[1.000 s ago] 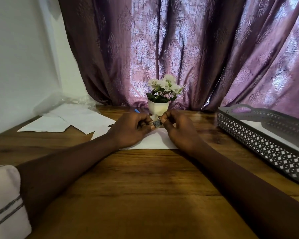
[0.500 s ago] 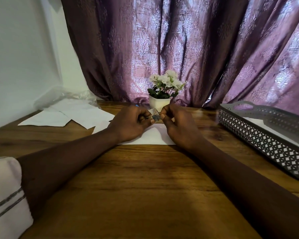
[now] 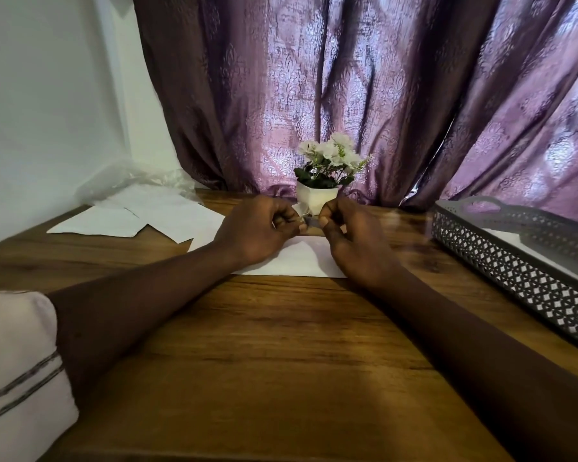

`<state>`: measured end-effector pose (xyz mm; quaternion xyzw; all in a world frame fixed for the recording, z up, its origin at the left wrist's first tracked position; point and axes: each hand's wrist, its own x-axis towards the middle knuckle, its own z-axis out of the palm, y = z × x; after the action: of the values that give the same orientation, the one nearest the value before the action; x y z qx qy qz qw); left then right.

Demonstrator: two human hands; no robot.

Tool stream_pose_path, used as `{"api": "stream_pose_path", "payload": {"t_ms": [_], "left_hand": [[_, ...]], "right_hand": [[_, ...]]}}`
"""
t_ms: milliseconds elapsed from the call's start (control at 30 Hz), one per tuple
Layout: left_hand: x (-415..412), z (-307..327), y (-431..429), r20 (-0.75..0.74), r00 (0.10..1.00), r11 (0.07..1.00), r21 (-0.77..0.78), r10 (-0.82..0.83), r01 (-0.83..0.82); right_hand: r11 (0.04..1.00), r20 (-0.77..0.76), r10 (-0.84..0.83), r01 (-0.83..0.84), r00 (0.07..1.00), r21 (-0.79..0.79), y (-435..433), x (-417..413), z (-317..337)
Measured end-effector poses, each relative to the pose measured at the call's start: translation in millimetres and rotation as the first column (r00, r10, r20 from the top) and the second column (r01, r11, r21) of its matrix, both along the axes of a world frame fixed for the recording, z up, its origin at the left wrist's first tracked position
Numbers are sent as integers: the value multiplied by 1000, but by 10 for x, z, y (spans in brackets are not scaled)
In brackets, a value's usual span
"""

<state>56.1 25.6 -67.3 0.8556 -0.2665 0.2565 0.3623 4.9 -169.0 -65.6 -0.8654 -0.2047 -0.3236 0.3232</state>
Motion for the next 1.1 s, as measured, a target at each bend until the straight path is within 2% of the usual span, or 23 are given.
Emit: {"api": "stream_pose_path", "payload": {"t_ms": [233, 333, 533, 667, 733, 833, 967, 1100], "left_hand": [[-28, 40, 14, 32, 996, 997, -2, 79, -79], [-13, 47, 63, 53, 988, 989, 34, 142, -144], [111, 109, 231, 172, 929, 932, 105, 327, -348], [83, 108, 238, 208, 893, 861, 252, 398, -442], [27, 147, 194, 259, 898, 879, 235, 355, -415], [-67, 191, 84, 263, 941, 944, 193, 212, -266], [-188, 103, -58, 236, 972, 931, 350, 19, -103], [-186, 26, -89, 178, 984, 914, 403, -28, -47]], "right_hand": [[999, -17, 2, -2, 1000, 50, 13, -12, 16], [988, 15, 28, -30, 1000, 150, 10, -18, 24], [897, -190, 48, 41, 981, 440, -69, 35, 39], [861, -273, 74, 77, 959, 502, -82, 12, 39], [848, -285, 73, 91, 956, 522, -80, 2, 42], [819, -296, 49, 131, 954, 559, -84, 14, 50], [854, -273, -22, 160, 962, 496, -181, 40, 77], [877, -287, -65, 192, 956, 440, -277, 49, 54]]}}
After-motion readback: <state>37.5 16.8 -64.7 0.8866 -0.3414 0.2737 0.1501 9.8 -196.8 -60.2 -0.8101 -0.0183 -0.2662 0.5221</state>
